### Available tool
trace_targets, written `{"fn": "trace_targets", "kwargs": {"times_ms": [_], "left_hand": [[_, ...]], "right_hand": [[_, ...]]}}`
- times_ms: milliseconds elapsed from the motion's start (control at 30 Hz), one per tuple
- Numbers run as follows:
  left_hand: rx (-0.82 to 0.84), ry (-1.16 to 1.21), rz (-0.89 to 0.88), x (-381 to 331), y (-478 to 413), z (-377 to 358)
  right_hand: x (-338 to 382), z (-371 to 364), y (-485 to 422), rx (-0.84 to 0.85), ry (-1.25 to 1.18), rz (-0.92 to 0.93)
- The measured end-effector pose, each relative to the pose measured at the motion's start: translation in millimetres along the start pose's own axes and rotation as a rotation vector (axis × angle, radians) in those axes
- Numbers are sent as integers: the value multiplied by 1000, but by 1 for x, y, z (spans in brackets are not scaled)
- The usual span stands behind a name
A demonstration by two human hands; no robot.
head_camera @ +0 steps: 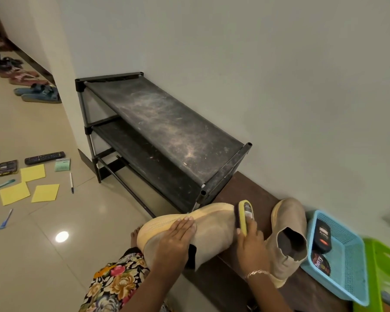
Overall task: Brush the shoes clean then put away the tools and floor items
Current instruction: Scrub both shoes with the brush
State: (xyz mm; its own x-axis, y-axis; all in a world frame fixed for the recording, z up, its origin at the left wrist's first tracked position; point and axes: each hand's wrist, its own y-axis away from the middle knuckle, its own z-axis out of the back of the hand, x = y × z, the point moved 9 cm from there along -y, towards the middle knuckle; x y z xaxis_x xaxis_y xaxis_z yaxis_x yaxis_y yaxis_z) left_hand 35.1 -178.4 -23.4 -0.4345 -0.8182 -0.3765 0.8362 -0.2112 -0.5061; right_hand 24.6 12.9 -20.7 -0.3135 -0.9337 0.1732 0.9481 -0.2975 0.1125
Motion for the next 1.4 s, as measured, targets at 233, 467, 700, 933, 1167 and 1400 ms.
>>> {"fn": "trace_targets", "kwargs": {"times_ms": [233,467,700,933,1167,1400], "left_hand": [[30,42,31,7,0,-7],[16,61,68,8,-4,-5],[-25,68,46,4,-4,-1],[15,89,67,12,-3,-11],[38,135,136,15,-5,-8],[53,150,157,19,-6,-8]], "right_hand": [[38,-23,26,112,-13,363],[53,-26,39,156,-216,352],[-9,-8,-9,-31,29,105],[65,-39,59,176,-127,425],[-9,-7,-6,4,-62,-37],[52,-37,38,132,-111,356]]}}
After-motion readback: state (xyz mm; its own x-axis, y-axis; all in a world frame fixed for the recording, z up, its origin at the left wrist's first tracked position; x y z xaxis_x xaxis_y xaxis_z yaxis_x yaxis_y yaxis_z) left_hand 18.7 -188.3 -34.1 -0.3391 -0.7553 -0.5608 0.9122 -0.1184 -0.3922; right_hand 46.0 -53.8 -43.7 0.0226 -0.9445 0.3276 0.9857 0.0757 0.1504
